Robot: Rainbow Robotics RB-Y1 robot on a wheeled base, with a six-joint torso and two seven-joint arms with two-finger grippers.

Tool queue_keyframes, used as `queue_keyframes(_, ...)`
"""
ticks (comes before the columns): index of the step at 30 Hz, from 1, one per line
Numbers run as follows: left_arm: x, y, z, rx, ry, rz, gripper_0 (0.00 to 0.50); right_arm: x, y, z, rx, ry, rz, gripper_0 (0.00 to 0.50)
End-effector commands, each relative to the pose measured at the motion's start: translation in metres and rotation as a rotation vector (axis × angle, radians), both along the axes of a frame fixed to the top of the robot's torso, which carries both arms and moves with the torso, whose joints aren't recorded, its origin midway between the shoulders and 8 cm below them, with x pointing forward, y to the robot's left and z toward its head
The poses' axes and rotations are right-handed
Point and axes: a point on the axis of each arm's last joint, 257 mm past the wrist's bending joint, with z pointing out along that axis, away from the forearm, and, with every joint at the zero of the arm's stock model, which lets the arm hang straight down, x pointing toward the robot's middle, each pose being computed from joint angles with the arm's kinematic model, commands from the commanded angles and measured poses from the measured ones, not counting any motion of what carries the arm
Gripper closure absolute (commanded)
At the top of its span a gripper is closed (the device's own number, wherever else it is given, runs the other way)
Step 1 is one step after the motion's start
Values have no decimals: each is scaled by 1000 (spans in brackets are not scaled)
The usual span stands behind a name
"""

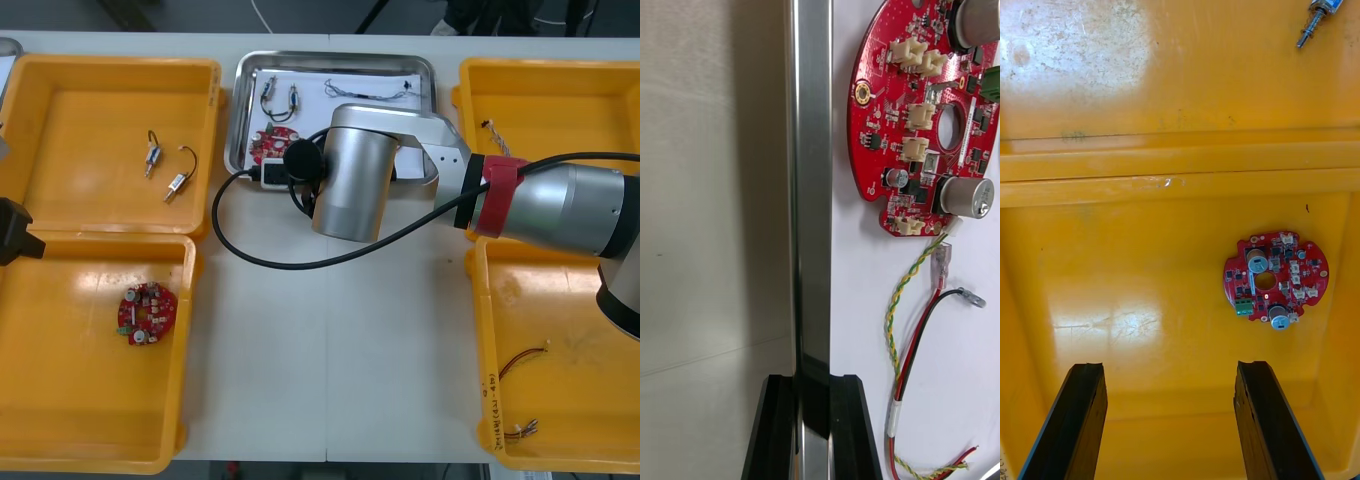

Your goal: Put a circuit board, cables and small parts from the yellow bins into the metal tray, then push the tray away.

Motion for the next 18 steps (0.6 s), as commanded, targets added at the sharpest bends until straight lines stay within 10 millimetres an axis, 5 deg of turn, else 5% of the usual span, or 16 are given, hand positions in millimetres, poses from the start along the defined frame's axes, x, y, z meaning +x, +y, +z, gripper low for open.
queue_keyframes(1, -3, 20, 15, 92, -22, -51, 0, 19, 16, 42, -17, -89, 57, 500)
queue_keyframes(18, -3, 20, 15, 92, -22, -51, 0, 47, 16, 64, -10, -144, 89, 500)
